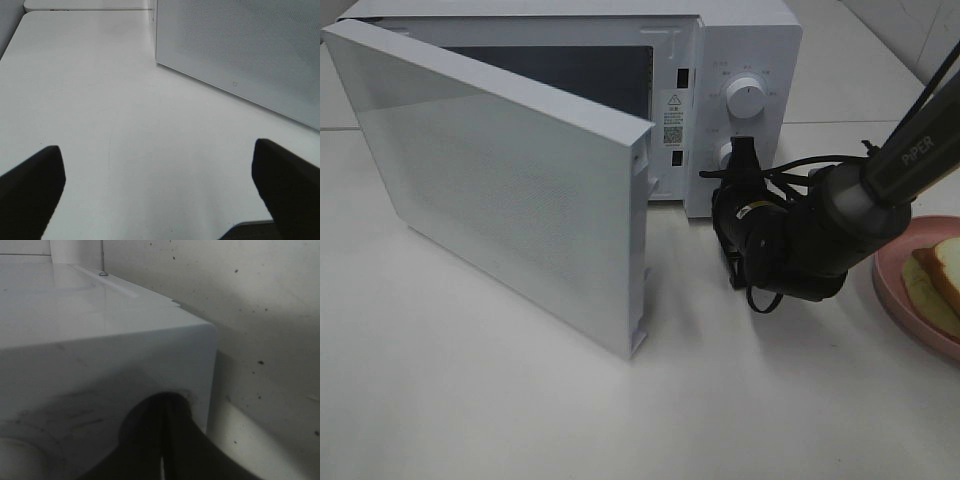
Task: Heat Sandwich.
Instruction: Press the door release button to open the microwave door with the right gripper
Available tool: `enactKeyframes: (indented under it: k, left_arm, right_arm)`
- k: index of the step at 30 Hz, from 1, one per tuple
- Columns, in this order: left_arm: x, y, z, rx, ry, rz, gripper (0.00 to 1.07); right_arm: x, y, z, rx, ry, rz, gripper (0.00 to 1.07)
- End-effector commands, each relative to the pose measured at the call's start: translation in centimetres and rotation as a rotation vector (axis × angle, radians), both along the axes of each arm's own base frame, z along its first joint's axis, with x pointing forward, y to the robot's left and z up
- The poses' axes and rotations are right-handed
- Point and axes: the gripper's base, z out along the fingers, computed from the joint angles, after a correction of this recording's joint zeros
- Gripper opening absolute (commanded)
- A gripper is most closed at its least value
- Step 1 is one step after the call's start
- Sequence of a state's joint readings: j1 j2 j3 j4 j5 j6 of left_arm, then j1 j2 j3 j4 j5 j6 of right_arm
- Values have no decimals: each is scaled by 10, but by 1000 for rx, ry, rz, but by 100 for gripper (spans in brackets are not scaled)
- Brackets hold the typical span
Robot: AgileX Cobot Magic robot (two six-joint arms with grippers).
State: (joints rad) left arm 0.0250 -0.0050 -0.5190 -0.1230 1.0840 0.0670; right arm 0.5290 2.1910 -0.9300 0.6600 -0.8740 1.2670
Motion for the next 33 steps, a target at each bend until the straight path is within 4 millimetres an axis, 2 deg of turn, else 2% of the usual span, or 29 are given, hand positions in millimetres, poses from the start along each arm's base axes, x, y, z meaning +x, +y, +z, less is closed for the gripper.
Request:
enactKeyframes:
  k: [1, 12, 21, 33]
  left_arm:
    - [-3, 0, 0, -8, -34, -4, 96]
    - [-3, 0, 0, -8, -34, -4, 96]
    - [-3, 0, 0, -8, -34, -4, 96]
    - [-3, 0, 0, -8, -34, -4, 96]
  right_arm:
    - [33, -8, 38, -13, -296, -20, 0]
    - [32, -7, 33, 9, -237, -11, 1]
    - [26, -6, 38, 27, -155, 15, 1]
    - [-8, -16, 31, 50, -4, 49, 2]
